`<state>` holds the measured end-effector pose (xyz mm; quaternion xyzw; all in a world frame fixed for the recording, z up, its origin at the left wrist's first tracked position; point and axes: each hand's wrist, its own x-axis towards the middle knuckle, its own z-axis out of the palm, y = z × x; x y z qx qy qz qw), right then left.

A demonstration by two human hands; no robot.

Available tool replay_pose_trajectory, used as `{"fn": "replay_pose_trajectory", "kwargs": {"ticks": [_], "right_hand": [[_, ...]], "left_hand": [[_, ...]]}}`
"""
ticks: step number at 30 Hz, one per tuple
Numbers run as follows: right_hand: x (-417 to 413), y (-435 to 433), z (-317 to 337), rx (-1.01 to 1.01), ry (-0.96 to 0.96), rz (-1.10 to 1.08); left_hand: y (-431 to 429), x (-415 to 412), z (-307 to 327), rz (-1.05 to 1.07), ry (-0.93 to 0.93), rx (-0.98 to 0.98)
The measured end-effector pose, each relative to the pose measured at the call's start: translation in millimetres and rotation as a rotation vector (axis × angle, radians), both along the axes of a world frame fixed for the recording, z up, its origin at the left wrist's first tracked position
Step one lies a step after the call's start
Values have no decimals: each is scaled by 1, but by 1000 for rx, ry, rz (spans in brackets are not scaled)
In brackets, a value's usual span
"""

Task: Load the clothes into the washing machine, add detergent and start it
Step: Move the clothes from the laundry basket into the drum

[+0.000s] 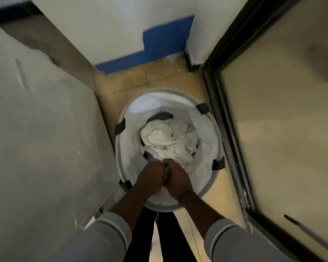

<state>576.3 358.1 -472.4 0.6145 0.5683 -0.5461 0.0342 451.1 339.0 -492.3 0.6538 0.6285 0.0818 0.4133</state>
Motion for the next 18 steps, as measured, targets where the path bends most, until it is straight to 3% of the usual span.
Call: {"fn": "replay_pose_trajectory", "kwargs": {"ticks": [4,6,10,13,18], "right_hand": [[0,3,102,147,40,-15],[-1,5,149,144,57,-20],[2,18,236,175,34,56],[8,23,284,188,18,103],[9,17,367,302,4,44]], "left_hand": [[7,-3,112,195,-112,-87],[5,-5,159,222,-58,-78],[3,-16,219,125,-98,125],[15,-12,306,87,-143,-9],[20,-6,414,126,-208,103]]}}
